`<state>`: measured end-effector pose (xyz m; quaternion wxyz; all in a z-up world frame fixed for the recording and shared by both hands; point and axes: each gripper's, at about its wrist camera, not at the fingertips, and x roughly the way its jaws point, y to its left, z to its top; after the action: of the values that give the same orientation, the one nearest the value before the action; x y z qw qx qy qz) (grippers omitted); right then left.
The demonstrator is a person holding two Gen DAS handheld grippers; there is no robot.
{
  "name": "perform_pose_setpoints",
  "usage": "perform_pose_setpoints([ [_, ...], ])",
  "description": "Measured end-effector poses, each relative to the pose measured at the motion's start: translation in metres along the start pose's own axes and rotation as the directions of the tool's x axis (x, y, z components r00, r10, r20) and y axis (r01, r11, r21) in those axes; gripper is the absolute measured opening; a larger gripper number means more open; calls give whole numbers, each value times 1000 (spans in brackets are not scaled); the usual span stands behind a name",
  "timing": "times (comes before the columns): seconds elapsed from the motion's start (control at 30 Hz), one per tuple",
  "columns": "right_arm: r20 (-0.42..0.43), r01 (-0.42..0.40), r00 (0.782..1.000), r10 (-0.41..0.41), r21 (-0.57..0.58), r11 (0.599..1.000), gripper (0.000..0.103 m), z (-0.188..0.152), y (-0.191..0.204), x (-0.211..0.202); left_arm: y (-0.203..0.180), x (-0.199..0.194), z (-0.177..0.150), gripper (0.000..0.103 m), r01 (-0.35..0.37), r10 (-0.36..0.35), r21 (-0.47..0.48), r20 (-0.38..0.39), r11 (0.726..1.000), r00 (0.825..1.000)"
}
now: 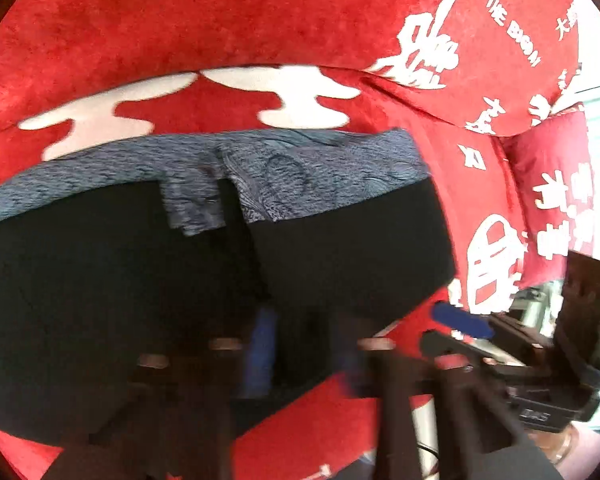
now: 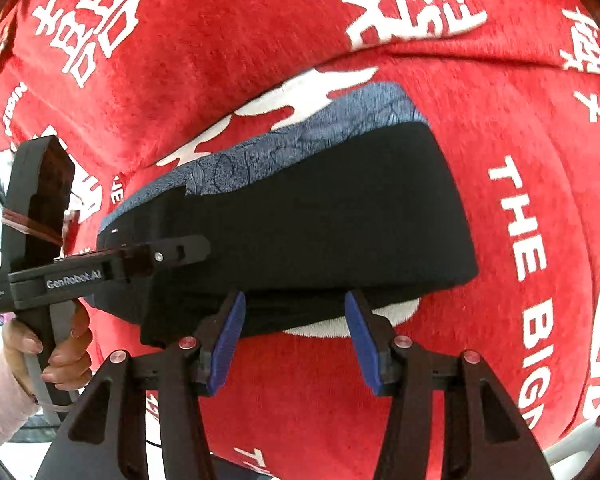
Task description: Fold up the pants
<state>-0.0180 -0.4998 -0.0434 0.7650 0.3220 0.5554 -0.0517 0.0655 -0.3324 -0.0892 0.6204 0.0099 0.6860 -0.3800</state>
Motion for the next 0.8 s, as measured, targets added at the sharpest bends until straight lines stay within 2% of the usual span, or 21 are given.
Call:
perform_pose_setpoints([
  [0.07, -10, -21, 1000, 22, 29, 999, 56, 0, -4, 2, -3, -3, 1, 6, 4, -4, 7, 6, 1000, 1000],
  [0.23, 4, -30, 1000, 30, 30, 999, 55, 5, -13, -11, 4, 1, -9, 5, -115, 115, 57, -10, 992, 993],
  [0.37, 25, -61, 998, 60, 13, 998, 55, 18, -28, -23, 19, 3, -18, 5, -87, 88, 18, -19, 996, 996],
  [0.5, 38, -81, 996, 80, 37, 996, 56, 56, -57, -23, 13, 5, -18, 5, -119, 120, 38, -6, 992, 993],
  [0.67, 14, -151, 988, 151, 134, 979, 57, 119, -106, 8, 15, 4, -18, 5, -108, 108, 23, 0, 994, 994],
  [0.77, -61, -230, 966, 250, 233, 945, 57, 135, -127, 46, 16, 5, -19, 5, -107, 107, 15, 3, 994, 994],
  [0.8, -98, -220, 963, 251, 253, 942, 44, 136, -129, 58, 16, 4, -19, 5, -108, 108, 10, 4, 994, 994],
])
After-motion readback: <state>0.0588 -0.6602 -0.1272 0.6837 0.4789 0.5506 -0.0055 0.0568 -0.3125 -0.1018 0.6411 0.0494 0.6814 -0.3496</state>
